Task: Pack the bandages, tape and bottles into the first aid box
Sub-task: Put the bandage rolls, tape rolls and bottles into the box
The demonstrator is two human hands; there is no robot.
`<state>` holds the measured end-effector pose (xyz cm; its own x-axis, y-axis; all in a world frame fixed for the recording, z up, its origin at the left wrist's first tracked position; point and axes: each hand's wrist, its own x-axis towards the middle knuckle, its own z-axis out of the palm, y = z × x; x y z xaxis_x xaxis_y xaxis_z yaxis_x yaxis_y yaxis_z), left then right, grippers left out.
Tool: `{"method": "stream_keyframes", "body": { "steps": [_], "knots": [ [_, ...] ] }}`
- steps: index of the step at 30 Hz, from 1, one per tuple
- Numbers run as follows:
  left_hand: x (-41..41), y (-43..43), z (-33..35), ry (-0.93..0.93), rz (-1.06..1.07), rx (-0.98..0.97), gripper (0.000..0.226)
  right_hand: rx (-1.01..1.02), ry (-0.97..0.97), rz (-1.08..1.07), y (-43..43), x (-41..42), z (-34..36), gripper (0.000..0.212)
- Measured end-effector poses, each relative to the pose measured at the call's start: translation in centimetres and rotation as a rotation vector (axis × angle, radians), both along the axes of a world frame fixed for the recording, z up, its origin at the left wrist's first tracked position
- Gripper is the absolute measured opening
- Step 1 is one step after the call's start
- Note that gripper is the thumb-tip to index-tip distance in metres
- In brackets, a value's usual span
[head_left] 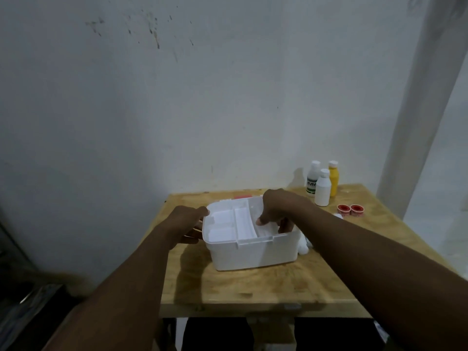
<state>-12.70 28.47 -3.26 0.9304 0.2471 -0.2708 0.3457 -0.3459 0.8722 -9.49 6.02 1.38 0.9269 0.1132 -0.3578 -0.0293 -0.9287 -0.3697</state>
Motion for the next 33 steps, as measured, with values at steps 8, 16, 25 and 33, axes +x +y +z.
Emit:
{"method": "stream_keyframes", "body": {
  "steps": [8, 16, 25, 33],
  "knots": [
    [0.5, 0.3, 0.1, 0.033, -0.042, -0.018, 0.030, -0.177, 0.108, 0.045, 0.6, 1.3, -1.2, 0.057],
    [0.7, 0.5, 0.0, 0.049, -0.061, -0.038, 0.031, -0.090, 0.029, 0.001, 0.7, 1.9, -2.8, 0.052],
    [0.5, 0.1, -0.5, -0.031, -0.005, -0.032, 0.035, 0.271, 0.231, -0.126, 1.2, 3.5, -4.0, 0.034],
    [0.7, -0.2, -2.1, -0.216, 0.116, 0.059, 0.034, 0.521, 0.389, -0.102, 1.9, 3.5, -4.5, 0.015]
  ]
}}
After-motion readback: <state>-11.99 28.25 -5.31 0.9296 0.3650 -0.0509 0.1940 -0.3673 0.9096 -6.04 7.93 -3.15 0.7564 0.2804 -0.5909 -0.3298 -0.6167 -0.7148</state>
